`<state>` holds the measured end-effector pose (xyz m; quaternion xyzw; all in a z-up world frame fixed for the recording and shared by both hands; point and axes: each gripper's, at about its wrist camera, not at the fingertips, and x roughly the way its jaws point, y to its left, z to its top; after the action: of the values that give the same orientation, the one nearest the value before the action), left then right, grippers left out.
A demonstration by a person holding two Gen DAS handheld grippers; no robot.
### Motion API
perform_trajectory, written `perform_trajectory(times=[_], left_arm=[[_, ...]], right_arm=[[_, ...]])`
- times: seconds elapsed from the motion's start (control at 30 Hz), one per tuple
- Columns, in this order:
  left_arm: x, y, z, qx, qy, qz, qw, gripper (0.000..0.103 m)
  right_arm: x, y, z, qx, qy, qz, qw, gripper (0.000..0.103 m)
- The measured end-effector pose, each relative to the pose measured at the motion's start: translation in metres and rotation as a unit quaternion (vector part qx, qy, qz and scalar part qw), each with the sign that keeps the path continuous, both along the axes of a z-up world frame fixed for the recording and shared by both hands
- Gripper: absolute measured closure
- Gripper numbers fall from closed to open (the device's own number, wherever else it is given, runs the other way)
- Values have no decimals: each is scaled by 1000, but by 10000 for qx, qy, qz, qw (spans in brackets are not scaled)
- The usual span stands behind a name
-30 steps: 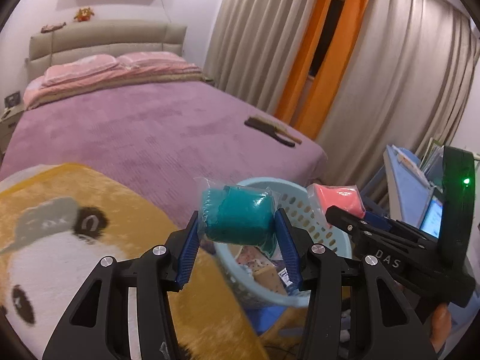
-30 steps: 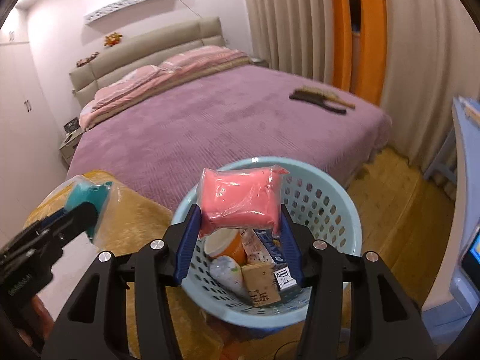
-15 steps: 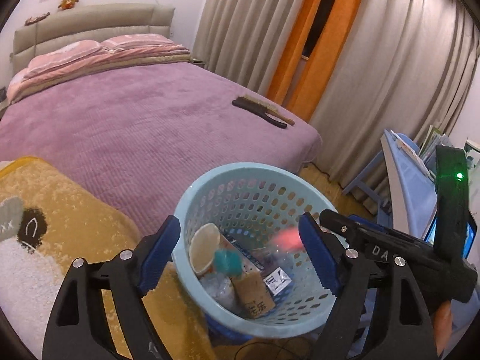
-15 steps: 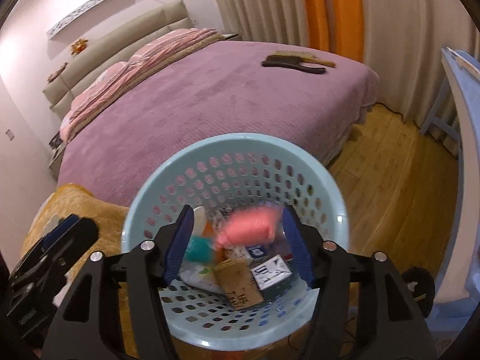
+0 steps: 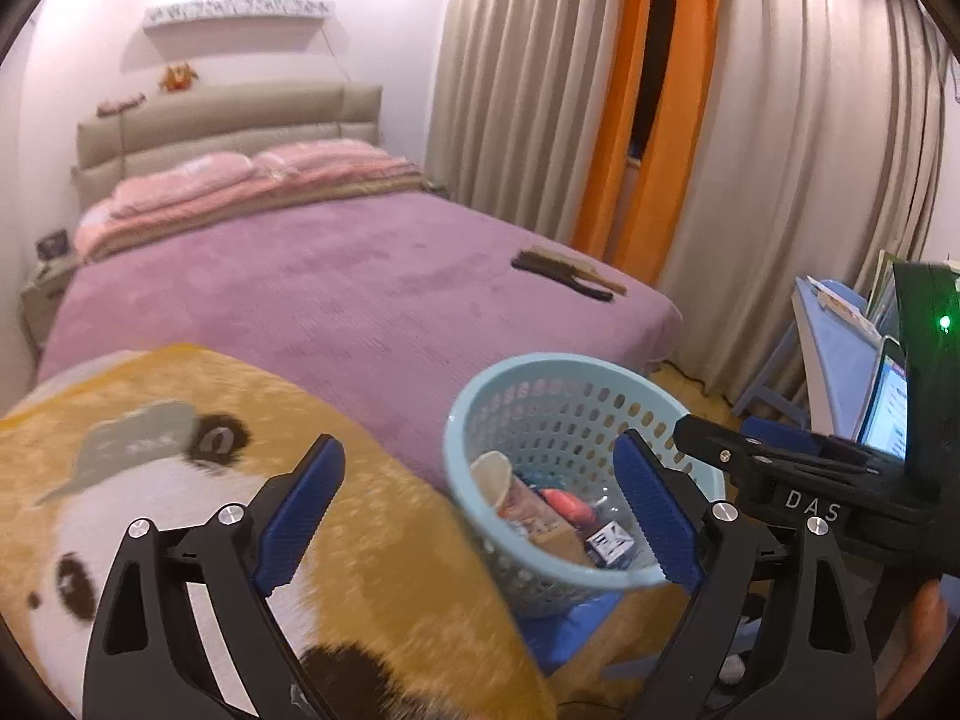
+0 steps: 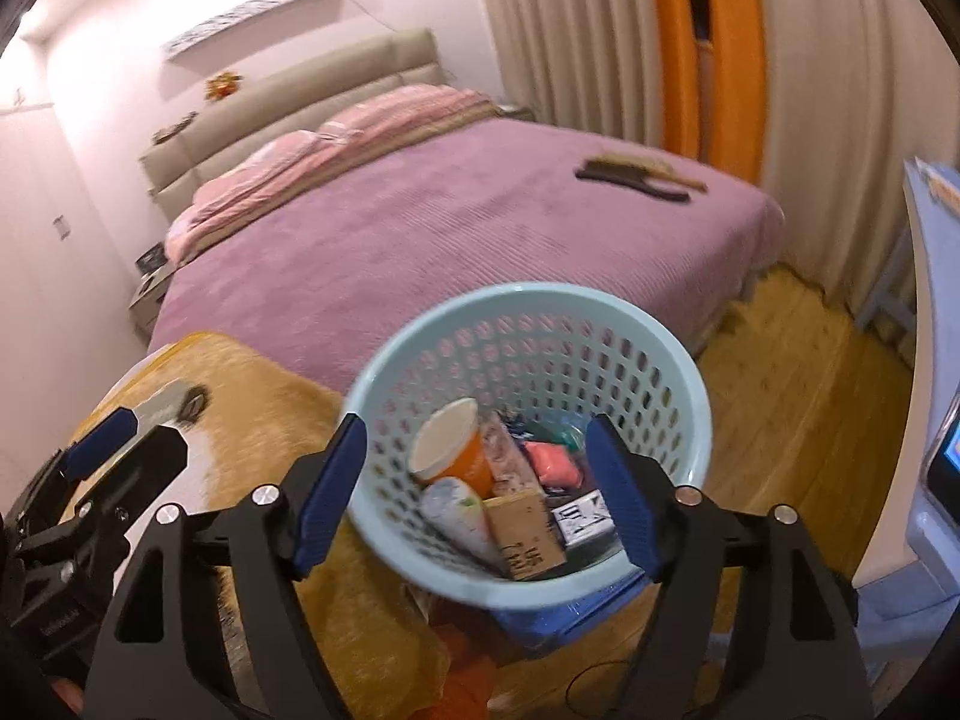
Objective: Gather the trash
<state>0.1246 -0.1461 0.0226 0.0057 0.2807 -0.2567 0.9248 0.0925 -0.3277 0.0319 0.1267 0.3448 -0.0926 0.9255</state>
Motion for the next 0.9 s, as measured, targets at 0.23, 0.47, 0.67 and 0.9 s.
perform_trajectory(times=[0.23, 0.47, 0.67, 0.9], left_arm=[[-45, 50, 12, 118, -520, 613, 9967, 12], [-64, 89, -6, 307, -836, 1263, 9880, 9], [-63, 106, -13, 203, -969, 1559, 9828, 9], [-63, 107, -28, 313, -1067, 1688, 9794, 8]], right_arm=[[-28, 52, 15, -425, -399, 277, 9979, 28], [-59, 82, 20, -923, -1210, 111, 9883, 28], [-68, 96, 28, -1200, -1565, 95, 9803, 28], [-64, 101, 21, -1371, -1656, 14, 9766, 27]])
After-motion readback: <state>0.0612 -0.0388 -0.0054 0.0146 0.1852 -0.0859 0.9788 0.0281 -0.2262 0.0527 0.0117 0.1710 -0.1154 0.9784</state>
